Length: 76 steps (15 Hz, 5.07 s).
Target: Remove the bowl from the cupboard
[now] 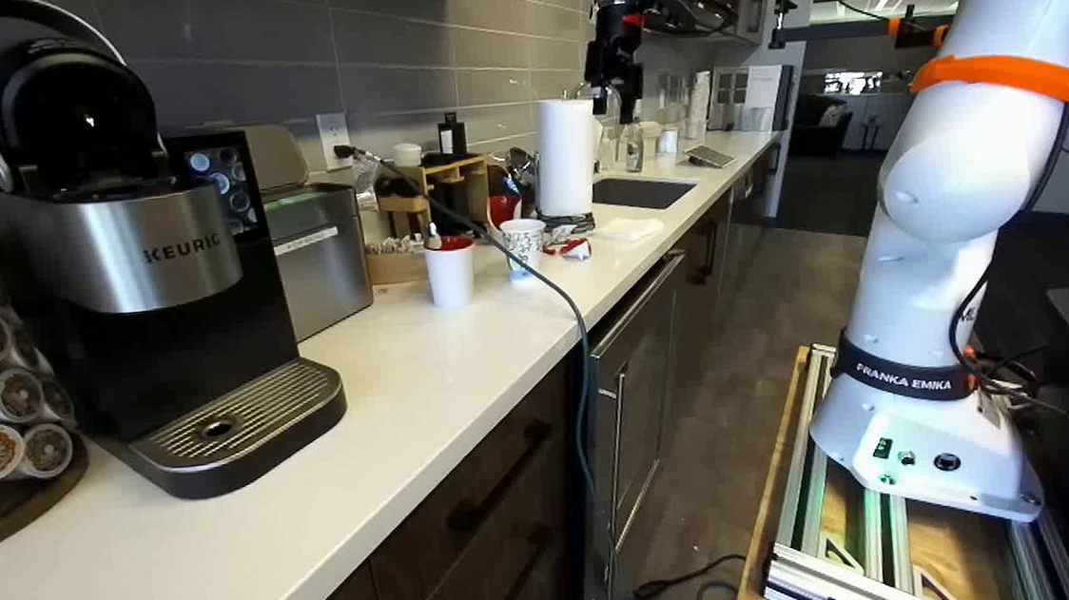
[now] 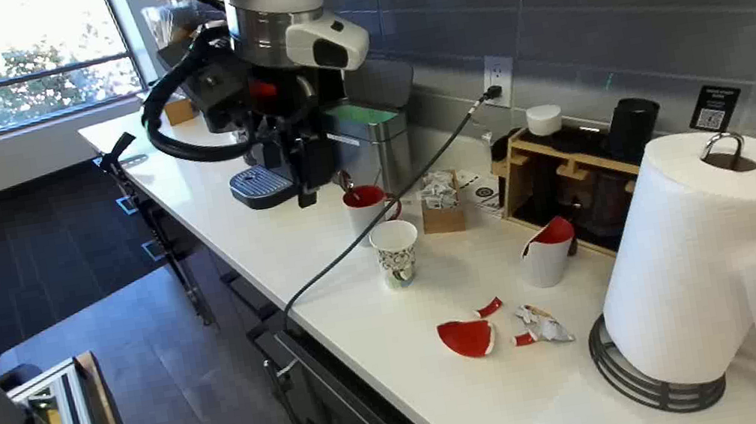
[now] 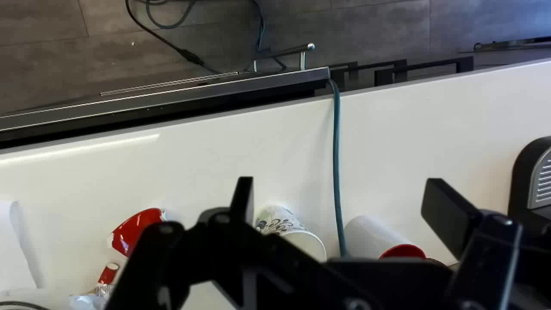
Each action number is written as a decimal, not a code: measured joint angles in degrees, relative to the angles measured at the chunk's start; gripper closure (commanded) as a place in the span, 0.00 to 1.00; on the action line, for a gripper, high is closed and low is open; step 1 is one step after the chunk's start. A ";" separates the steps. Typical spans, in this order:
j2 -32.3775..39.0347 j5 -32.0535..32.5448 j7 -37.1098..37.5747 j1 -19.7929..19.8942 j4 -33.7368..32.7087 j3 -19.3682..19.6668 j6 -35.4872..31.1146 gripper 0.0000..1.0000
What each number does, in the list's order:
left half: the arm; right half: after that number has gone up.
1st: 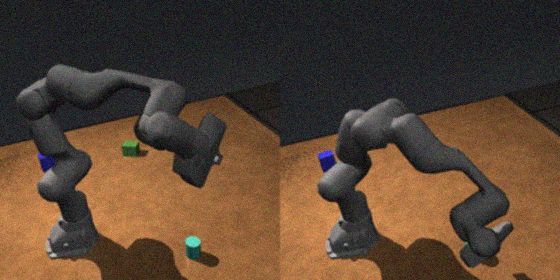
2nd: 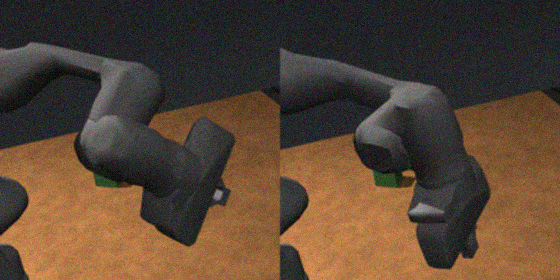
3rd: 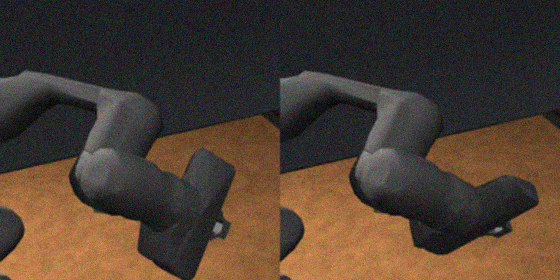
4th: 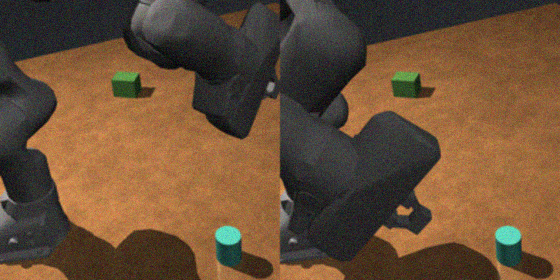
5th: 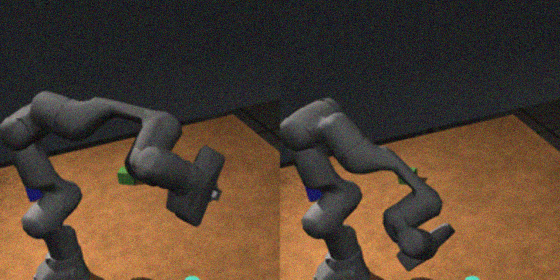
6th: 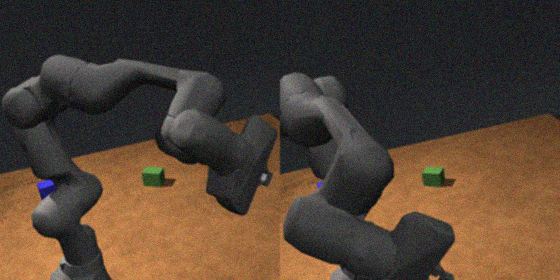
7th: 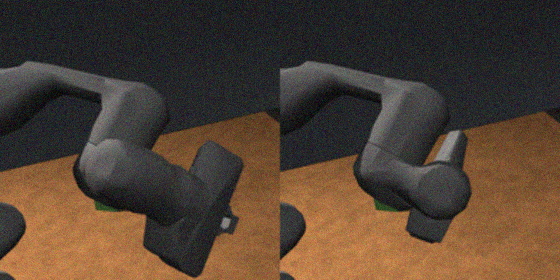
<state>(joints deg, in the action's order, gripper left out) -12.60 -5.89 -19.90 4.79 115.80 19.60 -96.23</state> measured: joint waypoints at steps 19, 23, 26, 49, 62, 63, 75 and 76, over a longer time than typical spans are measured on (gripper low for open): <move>-6.64 -10.01 -6.64 0.61 -3.52 -1.98 -2.52 0.00; -12.91 -11.51 -13.60 0.06 -7.42 -1.89 -2.34 0.00; -15.83 -12.72 -17.98 -2.08 -11.12 -2.02 -2.33 0.00; -11.82 -14.02 -43.50 -17.37 -14.17 -6.16 -60.45 0.00; -10.54 -3.75 -68.10 -21.28 -17.46 -6.52 -61.78 0.00; -9.85 -3.06 -69.80 -21.49 -18.06 -6.74 -60.69 0.00; 1.35 -2.84 -79.60 -17.13 -27.21 -7.87 -54.75 0.00; 1.46 -2.79 -79.60 -16.42 -27.21 -8.49 -54.75 0.00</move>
<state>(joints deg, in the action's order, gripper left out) -11.14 -8.69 -99.50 -11.63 88.59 11.11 -150.98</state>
